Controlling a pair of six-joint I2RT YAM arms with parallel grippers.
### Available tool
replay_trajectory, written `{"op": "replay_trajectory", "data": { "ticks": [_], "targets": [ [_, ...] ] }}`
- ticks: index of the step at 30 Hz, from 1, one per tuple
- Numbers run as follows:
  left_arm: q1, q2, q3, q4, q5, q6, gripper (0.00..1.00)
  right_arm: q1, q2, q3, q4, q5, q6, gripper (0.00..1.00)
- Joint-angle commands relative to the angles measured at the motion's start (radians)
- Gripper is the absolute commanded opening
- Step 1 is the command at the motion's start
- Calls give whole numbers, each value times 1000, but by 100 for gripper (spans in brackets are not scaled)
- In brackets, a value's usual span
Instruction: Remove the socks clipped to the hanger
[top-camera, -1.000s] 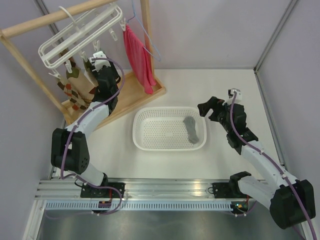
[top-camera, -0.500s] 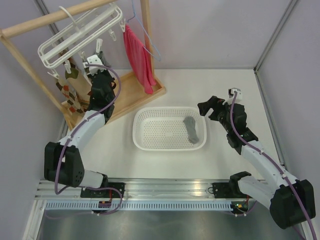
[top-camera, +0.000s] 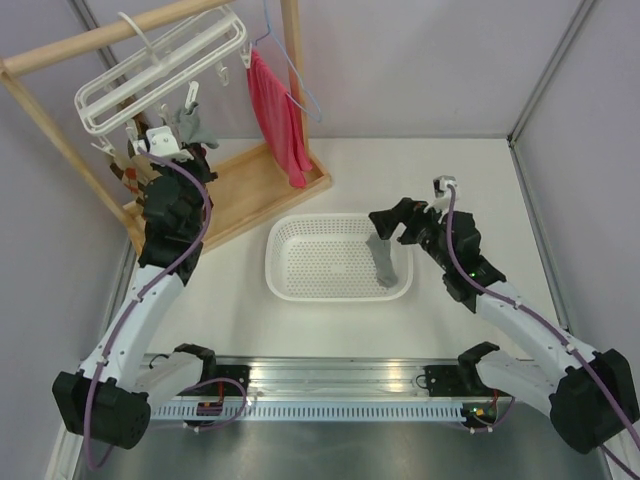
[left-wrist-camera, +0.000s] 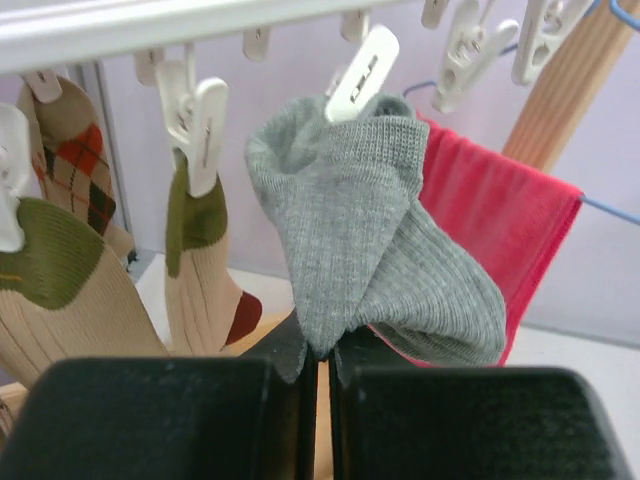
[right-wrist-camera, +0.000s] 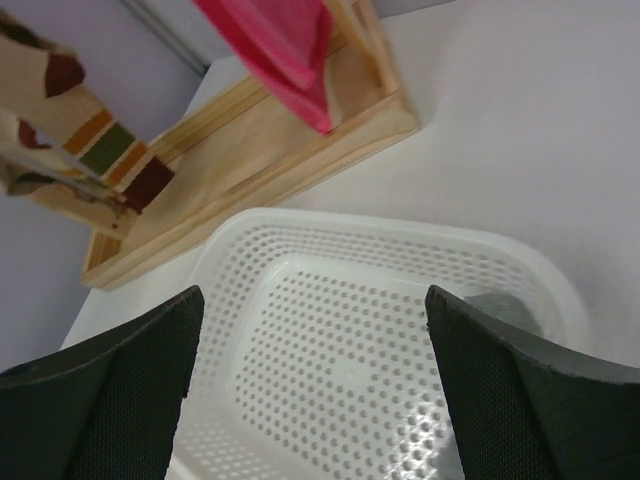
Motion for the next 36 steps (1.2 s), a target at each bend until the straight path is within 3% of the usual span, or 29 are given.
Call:
{"op": "replay_trajectory", "data": {
  "ticks": [1, 6, 12, 25, 29, 36],
  "targets": [
    [-2, -35, 24, -140, 110, -52, 2, 133, 40, 70, 108, 11, 22, 95],
    [0, -33, 78, -267, 187, -55, 2, 294, 169, 205, 206, 36, 61, 94],
    [0, -79, 55, -281, 176, -52, 2, 394, 318, 406, 226, 59, 41, 93],
    [20, -115, 56, -306, 109, -1, 2, 471, 727, 912, 290, 22, 41, 94],
    [20, -141, 67, -325, 167, 14, 2, 506, 850, 1136, 241, 28, 10, 94],
    [20, -187, 98, -465, 300, 15, 2, 517, 984, 1357, 155, 36, -7, 94]
  ]
}}
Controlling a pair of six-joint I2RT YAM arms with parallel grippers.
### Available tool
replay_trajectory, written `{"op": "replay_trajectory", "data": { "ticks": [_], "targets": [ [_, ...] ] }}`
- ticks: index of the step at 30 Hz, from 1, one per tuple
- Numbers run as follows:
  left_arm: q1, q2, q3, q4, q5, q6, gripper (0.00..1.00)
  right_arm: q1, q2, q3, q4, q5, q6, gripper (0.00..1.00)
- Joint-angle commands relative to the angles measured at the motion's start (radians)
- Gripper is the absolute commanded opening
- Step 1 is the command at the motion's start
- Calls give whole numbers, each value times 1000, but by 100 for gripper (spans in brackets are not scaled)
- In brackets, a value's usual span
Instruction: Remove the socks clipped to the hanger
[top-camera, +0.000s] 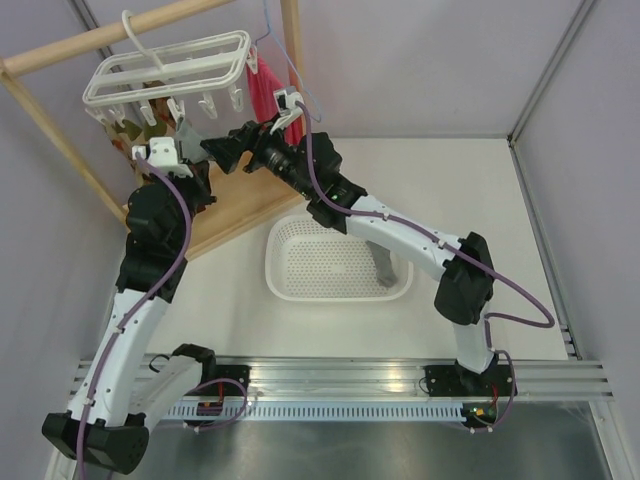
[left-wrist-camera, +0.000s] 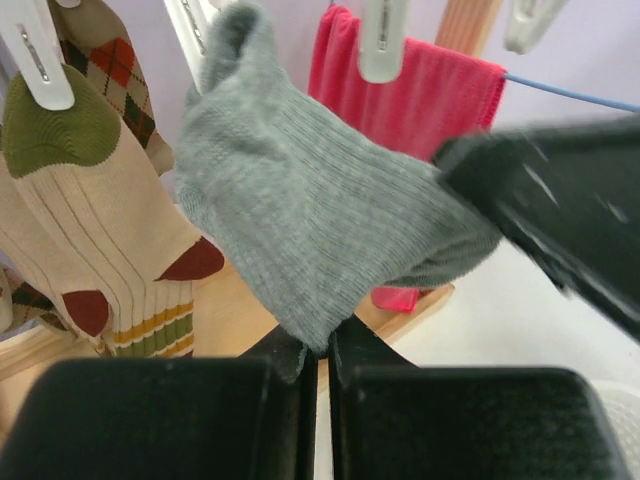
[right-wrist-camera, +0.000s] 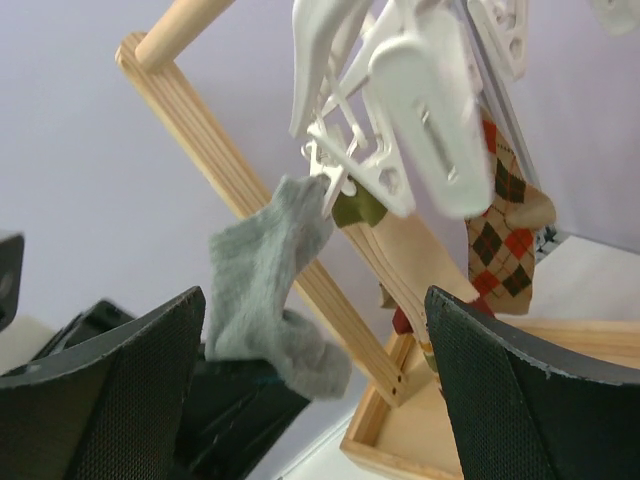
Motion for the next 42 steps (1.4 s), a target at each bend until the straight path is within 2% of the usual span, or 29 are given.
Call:
{"op": "replay_trajectory", "data": {
  "ticks": [1, 11, 18, 28, 35, 39, 42],
  "targets": [
    [4, -43, 39, -71, 92, 33, 2, 0, 44, 124, -37, 2, -31, 94],
    [7, -103, -6, -114, 6, 65, 2, 22, 276, 507, -158, -7, -31, 95],
    [30, -149, -35, -99, 20, 74, 2, 26, 390, 619, -129, 15, 4, 95],
    [54, -146, -44, -96, 69, 79, 2, 25, 470, 731, -114, 51, -9, 96],
    [62, -154, -53, -88, 145, 92, 2, 25, 490, 745, -88, 62, -26, 96],
    [62, -165, -61, -82, 158, 102, 2, 26, 491, 733, -91, 47, -19, 96],
    [65, -160, -66, -74, 141, 97, 2, 31, 429, 626, -62, 33, -35, 95]
  ]
}}
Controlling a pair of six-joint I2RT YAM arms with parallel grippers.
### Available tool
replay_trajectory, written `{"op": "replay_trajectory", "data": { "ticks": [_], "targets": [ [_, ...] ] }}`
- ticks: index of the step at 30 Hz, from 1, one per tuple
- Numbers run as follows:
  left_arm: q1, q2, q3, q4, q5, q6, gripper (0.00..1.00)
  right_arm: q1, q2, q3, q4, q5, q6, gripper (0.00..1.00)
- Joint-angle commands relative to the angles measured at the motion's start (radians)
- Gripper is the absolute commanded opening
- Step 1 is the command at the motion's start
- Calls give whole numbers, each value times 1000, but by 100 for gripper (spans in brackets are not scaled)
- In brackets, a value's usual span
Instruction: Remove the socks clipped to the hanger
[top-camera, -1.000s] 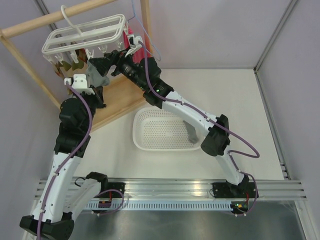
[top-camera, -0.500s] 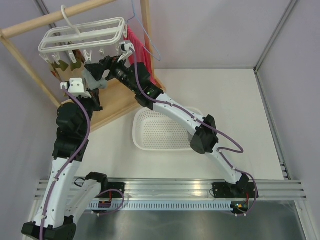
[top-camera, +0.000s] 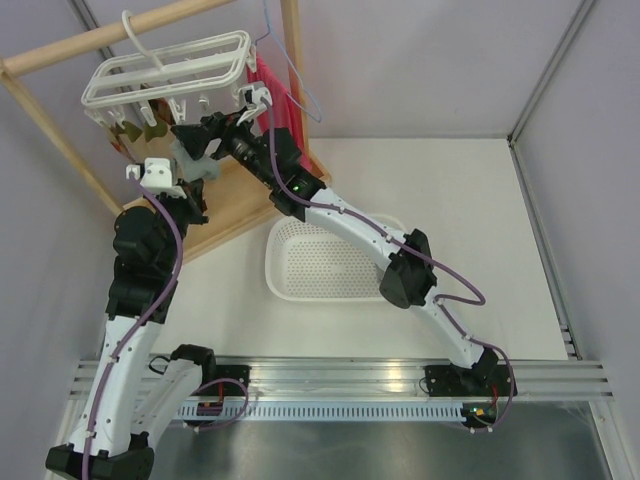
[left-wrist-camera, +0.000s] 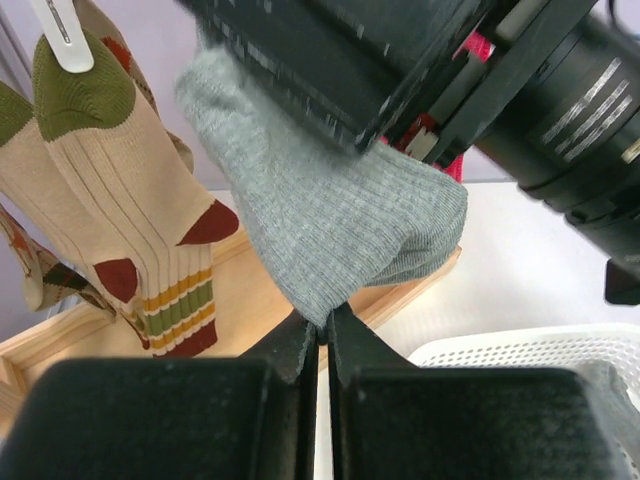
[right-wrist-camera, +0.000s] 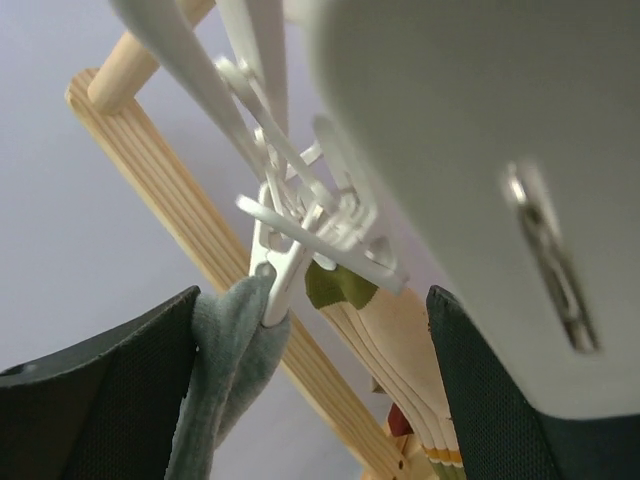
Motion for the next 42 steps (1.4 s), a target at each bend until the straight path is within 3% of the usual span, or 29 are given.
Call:
{"op": "replay_trajectory", "data": {
  "ticks": [1, 13, 22, 29, 31, 32, 34, 35, 37, 38, 41, 42],
  "targets": [
    [9, -5, -15, 45, 5, 35, 2, 12, -69, -135, 61, -17, -26, 95],
    [34, 18, -55, 97, -115, 28, 2, 61, -329, -572, 240, -37, -47, 95],
    [34, -3, -73, 115, -124, 18, 2, 81, -361, -621, 248, -43, -39, 94],
    [34, -28, -90, 138, -130, 5, 2, 81, -361, -664, 248, -40, -33, 86],
    [34, -23, -88, 140, -124, 3, 2, 81, -367, -690, 259, -43, -33, 75],
    [34, -17, -90, 140, -122, 1, 2, 81, -373, -696, 263, -48, -32, 63],
    [34, -15, -91, 140, -110, -5, 2, 81, -373, -705, 271, -63, -41, 53],
    [34, -9, -93, 141, -106, -6, 2, 83, -378, -710, 277, -64, -47, 42],
    [34, -3, -93, 142, -105, -8, 2, 83, -387, -736, 306, -65, -47, 29],
    [34, 1, -94, 142, -107, -6, 2, 83, -391, -744, 315, -63, -49, 15],
    [34, 18, -91, 135, -115, -11, 2, 83, -407, -768, 335, -57, -56, 1],
    [35, 21, -85, 128, -124, -14, 4, 83, -413, -782, 337, -54, -62, 1]
  ]
}}
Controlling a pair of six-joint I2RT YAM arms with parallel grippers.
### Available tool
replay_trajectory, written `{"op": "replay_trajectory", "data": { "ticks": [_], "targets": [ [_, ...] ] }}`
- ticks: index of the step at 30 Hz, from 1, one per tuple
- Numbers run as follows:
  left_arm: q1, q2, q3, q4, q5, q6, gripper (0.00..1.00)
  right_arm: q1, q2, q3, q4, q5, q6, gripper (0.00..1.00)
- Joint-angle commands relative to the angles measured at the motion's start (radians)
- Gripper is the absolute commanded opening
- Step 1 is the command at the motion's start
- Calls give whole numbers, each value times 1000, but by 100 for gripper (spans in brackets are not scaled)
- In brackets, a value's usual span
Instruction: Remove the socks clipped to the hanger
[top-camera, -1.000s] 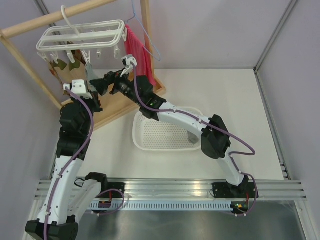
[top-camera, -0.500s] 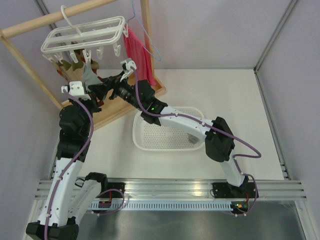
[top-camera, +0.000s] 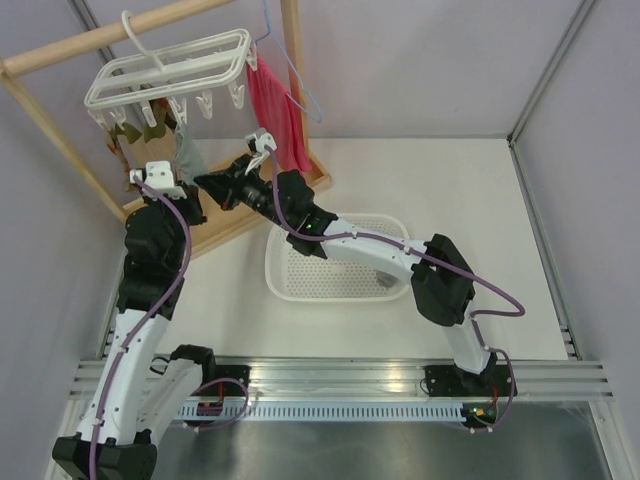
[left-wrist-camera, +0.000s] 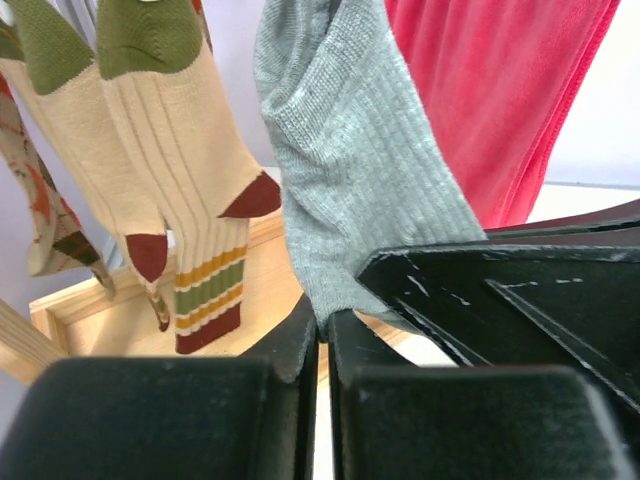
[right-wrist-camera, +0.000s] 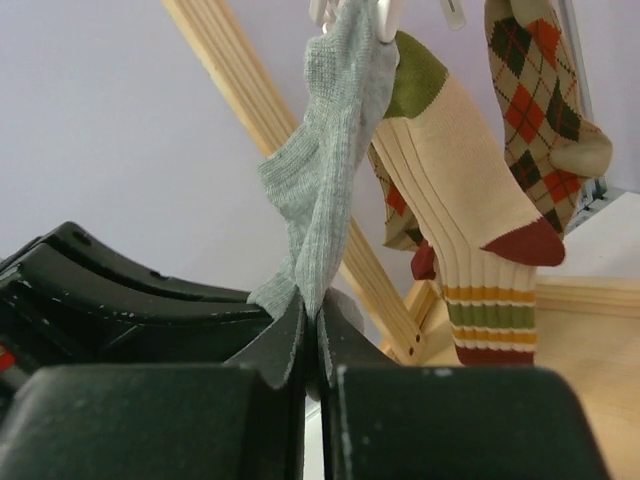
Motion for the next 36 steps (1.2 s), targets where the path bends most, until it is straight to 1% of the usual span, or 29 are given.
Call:
{"op": "replay_trajectory", "data": {
  "ticks": [1, 3, 4, 5, 8, 12, 17, 21, 30, 34, 36],
  "targets": [
    [3, 18, 25, 23, -23, -18, 25, 6, -68, -31, 53, -4, -24, 1],
    [3, 24, 38, 8, -74, -38, 71, 5, -78, -46, 53, 13, -32, 1],
    [3, 30, 52, -4, -92, -44, 96, 5, -88, -47, 43, 15, -35, 1],
    [3, 32, 63, -26, -129, -54, 100, 6, -92, -47, 33, 16, -39, 1],
    [3, 29, 126, -73, -182, -76, 100, 6, -108, -44, 7, 16, -59, 1],
    [3, 9, 210, -148, -205, -123, 100, 5, -118, -43, -20, 16, -85, 1],
    [3, 22, 299, -161, -205, -139, 100, 5, -112, -43, -37, 19, -99, 1],
    [5, 151, 423, -173, -191, -136, 100, 5, -105, -44, -40, 21, -102, 1],
    [3, 378, 655, -210, -160, -134, 100, 12, -100, -28, -79, 51, -148, 1],
    [3, 440, 695, -216, -160, -130, 99, 20, -102, -20, -97, 56, -167, 1],
    [3, 461, 712, -215, -183, -127, 98, 22, -103, -20, -97, 58, -170, 1]
  ]
}}
